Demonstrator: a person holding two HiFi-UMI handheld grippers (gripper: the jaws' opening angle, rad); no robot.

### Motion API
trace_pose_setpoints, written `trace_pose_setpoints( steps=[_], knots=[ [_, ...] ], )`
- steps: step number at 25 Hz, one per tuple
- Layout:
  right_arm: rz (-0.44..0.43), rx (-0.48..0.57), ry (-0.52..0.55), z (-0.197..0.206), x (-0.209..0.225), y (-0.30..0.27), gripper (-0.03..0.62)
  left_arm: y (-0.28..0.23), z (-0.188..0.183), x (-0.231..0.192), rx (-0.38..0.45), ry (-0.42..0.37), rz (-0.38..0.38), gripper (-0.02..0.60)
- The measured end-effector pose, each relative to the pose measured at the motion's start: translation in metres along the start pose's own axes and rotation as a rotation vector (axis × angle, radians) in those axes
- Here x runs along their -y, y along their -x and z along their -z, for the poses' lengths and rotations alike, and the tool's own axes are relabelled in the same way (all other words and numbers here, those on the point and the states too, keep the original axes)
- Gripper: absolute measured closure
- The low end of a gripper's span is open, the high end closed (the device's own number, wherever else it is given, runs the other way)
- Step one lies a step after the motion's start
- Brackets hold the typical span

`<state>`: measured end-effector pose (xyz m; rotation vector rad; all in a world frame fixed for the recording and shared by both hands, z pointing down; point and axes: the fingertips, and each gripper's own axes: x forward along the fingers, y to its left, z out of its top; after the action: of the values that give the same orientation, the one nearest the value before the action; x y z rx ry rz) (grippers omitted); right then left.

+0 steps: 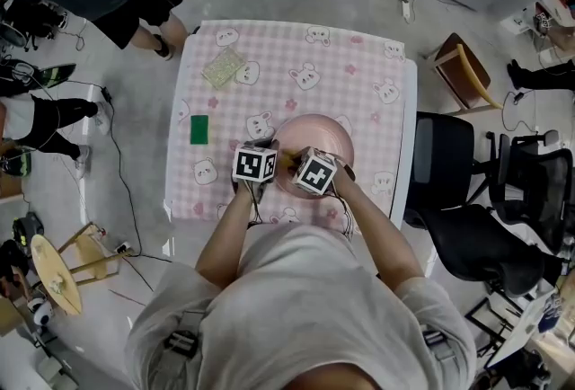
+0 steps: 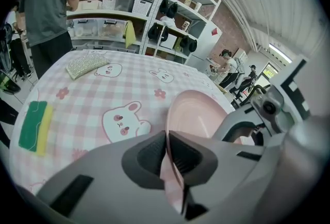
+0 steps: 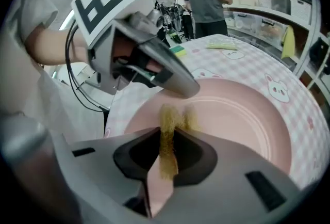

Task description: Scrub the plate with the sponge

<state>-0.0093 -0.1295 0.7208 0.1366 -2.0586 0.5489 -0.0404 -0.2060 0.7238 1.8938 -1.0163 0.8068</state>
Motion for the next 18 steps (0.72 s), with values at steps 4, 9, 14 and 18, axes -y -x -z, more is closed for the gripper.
trace_pose_setpoints(
  steps=[4, 9, 14, 18],
  knots=[
    [-0.047, -0.059, 0.067, 0.018, -0.023, -0.004, 0.525, -0.001, 0.002, -0.002, 0.000, 0.008, -0.003, 0.554],
    [-0.039, -0.078, 0.067, 0.039, -0.033, -0.002, 0.525, -0.001, 0.004, -0.002, 0.004, 0.010, 0.001, 0.554],
    [-0.016, -0.066, 0.005, 0.064, -0.024, 0.008, 0.525, -0.001, 0.006, -0.002, 0.004, 0.014, 0.005, 0.554],
    [0.008, -0.060, -0.062, 0.080, -0.007, 0.019, 0.526, 0.000, 0.008, -0.004, 0.001, 0.032, 0.007, 0.554]
  ],
)
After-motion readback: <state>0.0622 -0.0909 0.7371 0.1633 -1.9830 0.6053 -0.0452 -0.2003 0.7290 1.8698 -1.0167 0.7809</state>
